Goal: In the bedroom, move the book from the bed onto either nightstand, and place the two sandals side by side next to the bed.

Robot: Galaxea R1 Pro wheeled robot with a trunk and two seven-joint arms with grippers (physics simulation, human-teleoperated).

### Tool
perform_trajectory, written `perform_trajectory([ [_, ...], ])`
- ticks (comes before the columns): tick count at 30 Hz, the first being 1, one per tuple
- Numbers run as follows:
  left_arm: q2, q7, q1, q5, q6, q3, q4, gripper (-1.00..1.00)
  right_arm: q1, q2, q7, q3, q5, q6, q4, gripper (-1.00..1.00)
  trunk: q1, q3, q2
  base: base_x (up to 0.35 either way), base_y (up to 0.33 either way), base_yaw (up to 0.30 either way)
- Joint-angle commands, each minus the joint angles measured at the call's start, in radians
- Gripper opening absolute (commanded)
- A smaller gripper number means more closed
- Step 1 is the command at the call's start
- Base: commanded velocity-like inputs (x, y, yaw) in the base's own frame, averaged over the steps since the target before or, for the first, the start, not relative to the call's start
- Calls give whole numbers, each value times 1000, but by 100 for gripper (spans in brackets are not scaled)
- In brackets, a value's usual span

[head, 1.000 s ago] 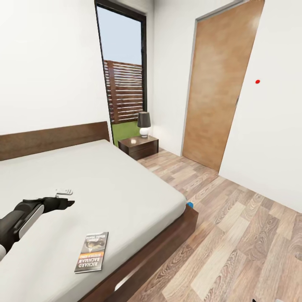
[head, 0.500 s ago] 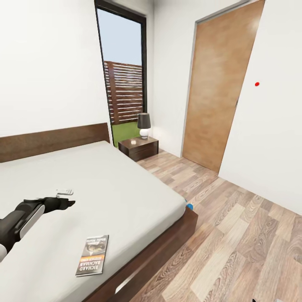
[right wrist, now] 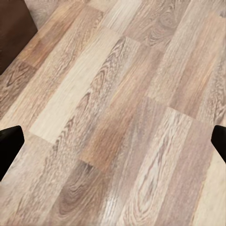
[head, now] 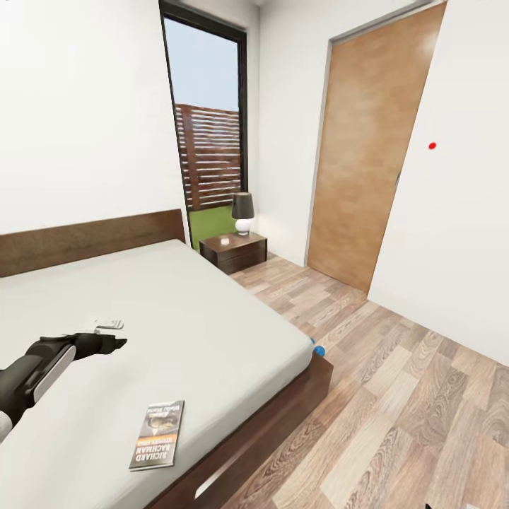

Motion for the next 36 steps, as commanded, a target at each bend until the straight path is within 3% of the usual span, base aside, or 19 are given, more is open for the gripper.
perform_trajectory([
  [1, 1, 1, -1, 3, 3, -3, -1, 100, -1, 1, 9, -8, 11, -4, 1, 100, -4, 2, 7, 0, 0, 0],
  [36, 0, 59, -2, 2, -2, -4, 4, 100, -1, 3, 9, -8, 10, -4, 1, 100, -138, 112, 252, 0, 0, 0],
])
